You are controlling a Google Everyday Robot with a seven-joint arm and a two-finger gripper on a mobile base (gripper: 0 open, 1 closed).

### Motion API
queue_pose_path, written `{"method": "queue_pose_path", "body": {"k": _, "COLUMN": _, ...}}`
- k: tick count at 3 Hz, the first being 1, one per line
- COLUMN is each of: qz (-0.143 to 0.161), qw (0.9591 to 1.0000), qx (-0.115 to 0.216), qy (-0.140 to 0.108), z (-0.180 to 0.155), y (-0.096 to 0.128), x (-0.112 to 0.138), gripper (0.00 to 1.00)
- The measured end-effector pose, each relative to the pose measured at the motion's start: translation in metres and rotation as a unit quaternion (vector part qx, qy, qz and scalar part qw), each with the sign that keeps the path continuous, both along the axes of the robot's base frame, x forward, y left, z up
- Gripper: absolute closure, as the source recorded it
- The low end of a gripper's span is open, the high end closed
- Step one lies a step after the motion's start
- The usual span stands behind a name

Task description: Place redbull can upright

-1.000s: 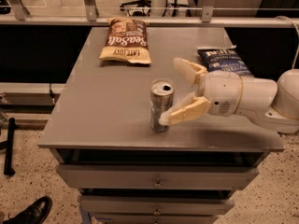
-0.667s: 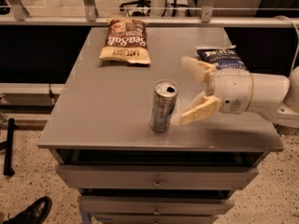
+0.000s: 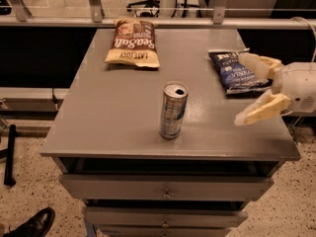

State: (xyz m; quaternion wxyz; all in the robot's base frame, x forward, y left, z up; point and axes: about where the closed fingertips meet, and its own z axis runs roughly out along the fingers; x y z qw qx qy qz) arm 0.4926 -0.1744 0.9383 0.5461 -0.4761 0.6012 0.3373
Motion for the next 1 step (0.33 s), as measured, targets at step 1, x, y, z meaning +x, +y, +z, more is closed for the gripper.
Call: {"method": "queue_pose_path", "body": {"k": 1, "qz": -0.001, "qw": 1.0000, "qx": -0.001, "qy": -0.004, "z": 0.0041, "y": -0.0011, "x": 0.0012, "gripper": 0.00}}
